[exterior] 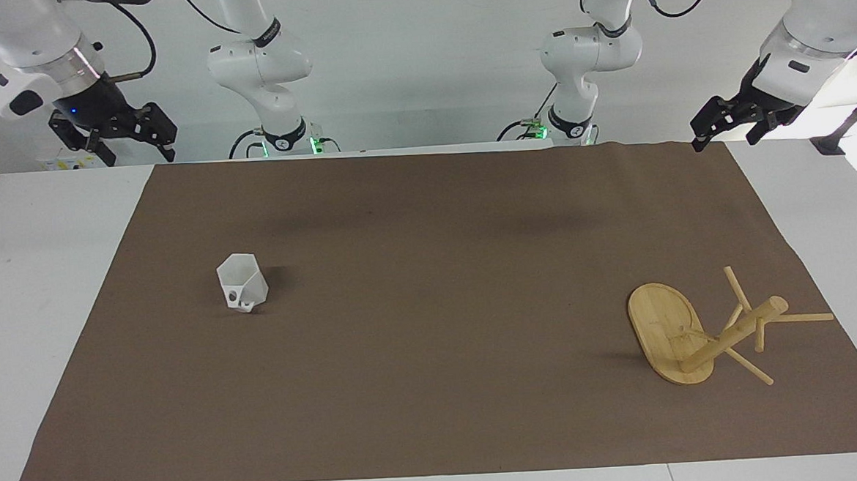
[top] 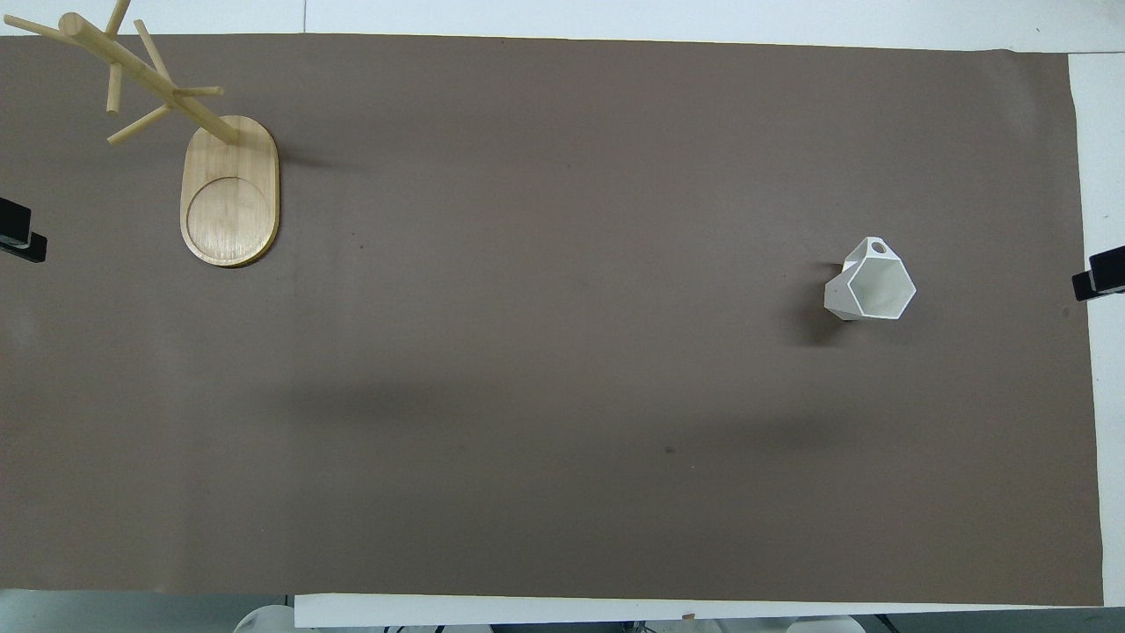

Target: Hang cup on rack

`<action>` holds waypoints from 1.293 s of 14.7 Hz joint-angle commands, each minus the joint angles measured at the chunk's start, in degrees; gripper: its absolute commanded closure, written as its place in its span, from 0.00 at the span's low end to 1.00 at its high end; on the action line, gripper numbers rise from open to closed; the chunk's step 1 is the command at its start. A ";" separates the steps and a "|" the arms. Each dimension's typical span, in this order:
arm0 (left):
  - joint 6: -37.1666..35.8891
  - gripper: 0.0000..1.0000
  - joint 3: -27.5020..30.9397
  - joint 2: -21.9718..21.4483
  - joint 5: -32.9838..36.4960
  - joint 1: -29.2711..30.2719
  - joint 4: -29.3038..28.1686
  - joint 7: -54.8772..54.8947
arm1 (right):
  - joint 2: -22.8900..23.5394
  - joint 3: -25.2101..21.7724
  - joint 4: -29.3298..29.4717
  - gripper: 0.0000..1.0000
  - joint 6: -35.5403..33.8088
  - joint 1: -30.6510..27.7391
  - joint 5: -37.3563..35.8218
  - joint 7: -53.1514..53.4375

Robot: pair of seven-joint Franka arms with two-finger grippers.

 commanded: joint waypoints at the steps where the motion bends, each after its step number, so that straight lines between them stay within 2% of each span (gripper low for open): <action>1: -0.23 0.00 -0.66 -1.11 1.13 0.60 -1.20 0.44 | -0.92 0.18 -1.37 0.00 1.27 -0.14 -0.48 -11.13; 3: -0.23 0.00 -0.66 -1.11 1.13 0.60 -1.20 0.44 | -0.75 0.10 -2.77 0.00 5.56 -1.28 -0.66 -26.31; 6: -0.23 0.00 -0.66 -1.11 1.13 0.60 -1.20 0.44 | 1.97 0.10 -2.43 0.00 8.56 -5.49 1.79 -47.50; 10: -0.23 0.00 -0.66 -1.11 1.13 0.60 -1.20 0.44 | 8.11 0.10 -1.29 0.00 8.92 -13.93 13.03 -71.42; 15: -0.23 0.00 -0.66 -1.11 1.13 0.60 -1.20 0.44 | 21.73 0.36 0.83 0.00 2.08 -25.96 34.01 -97.78; 19: -0.23 0.00 -0.66 -1.11 1.13 0.60 -1.20 0.44 | 33.33 1.15 0.39 0.00 -3.45 -29.85 47.47 -115.12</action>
